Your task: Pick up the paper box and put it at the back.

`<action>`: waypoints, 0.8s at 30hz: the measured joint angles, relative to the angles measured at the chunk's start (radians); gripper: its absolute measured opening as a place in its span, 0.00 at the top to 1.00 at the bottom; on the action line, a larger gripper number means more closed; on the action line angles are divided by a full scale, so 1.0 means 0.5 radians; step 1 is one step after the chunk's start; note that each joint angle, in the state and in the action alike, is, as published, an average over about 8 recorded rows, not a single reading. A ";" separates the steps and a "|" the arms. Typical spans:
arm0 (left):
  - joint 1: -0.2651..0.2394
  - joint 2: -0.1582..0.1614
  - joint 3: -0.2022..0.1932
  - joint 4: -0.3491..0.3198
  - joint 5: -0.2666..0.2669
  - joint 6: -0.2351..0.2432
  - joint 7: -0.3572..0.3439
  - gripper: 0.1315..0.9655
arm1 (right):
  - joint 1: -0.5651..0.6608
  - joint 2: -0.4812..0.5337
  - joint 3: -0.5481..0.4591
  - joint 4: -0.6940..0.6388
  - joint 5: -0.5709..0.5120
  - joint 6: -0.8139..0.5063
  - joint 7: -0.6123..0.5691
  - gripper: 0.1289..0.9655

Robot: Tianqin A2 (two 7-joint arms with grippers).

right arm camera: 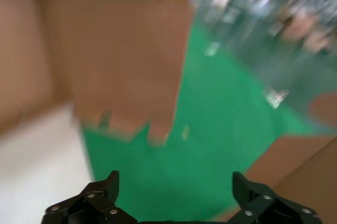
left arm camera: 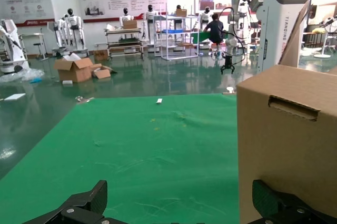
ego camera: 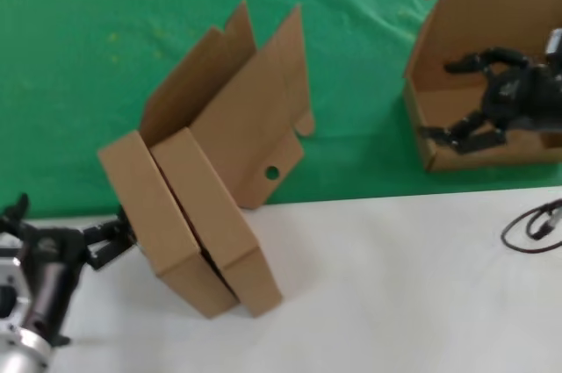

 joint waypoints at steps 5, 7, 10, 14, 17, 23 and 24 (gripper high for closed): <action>0.000 0.000 0.000 0.000 0.000 0.000 0.000 0.00 | -0.466 0.099 0.489 0.370 0.486 -0.071 0.072 0.27; 0.000 0.000 0.000 0.000 0.000 0.000 0.000 0.00 | -0.657 0.091 0.680 0.515 0.671 -0.065 0.089 0.23; 0.000 0.000 0.000 0.000 0.000 0.000 0.000 0.00 | -0.926 0.019 0.950 0.738 0.923 -0.029 0.095 0.17; 0.000 0.000 0.000 0.000 0.000 0.000 0.000 0.00 | -1.269 -0.176 1.273 1.069 1.214 0.042 0.086 0.11; 0.000 0.000 0.000 0.000 0.000 0.000 0.000 0.00 | -1.504 -0.358 1.451 1.320 1.385 0.107 0.086 0.07; 0.000 0.000 0.000 0.000 0.000 0.000 0.000 0.00 | -1.746 -0.548 1.561 1.603 1.508 0.226 0.116 0.02; 0.000 0.000 0.000 0.000 0.000 0.000 0.000 0.00 | -1.757 -0.550 1.557 1.617 1.503 0.241 0.122 0.01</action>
